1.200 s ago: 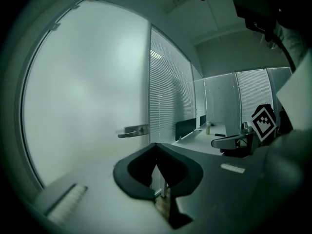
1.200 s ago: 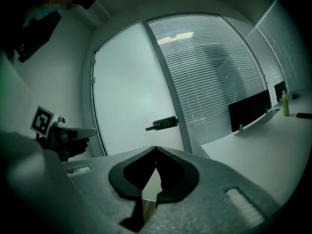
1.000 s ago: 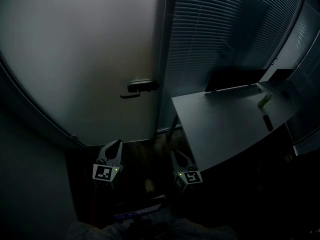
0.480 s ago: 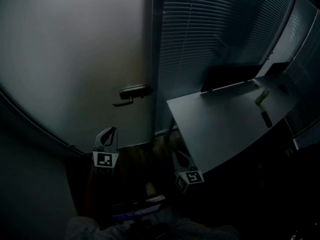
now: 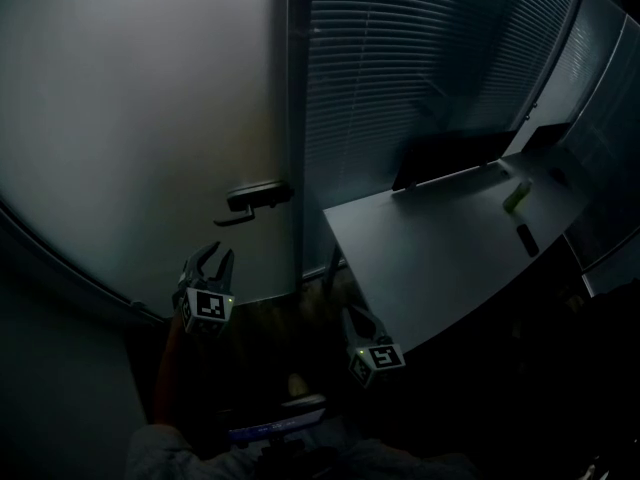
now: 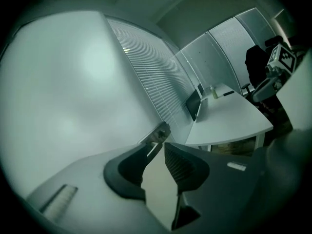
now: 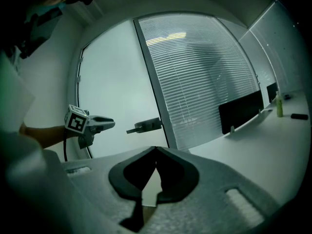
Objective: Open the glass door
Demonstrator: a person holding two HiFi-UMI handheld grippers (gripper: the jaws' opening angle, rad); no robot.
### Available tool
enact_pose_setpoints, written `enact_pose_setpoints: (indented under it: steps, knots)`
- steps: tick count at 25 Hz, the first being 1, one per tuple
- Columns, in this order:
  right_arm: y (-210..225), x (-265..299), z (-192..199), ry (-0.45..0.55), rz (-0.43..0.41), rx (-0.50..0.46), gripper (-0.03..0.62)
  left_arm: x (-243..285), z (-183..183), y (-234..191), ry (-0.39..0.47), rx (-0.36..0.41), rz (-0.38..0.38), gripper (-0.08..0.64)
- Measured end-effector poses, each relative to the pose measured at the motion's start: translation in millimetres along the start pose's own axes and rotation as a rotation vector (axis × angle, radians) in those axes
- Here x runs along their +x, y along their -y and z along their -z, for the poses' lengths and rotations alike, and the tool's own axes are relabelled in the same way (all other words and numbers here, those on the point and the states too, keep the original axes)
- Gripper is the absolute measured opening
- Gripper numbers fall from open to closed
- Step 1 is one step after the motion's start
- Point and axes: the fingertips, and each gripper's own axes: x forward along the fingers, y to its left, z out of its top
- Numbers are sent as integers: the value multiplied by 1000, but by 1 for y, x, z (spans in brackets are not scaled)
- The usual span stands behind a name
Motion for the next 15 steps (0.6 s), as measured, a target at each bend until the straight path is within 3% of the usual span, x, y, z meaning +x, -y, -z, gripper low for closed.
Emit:
enact_pose_setpoints:
  steps: [15]
  knots:
    - [55, -18, 12, 6, 155, 69, 1, 67, 15, 1, -116, 242, 119, 215]
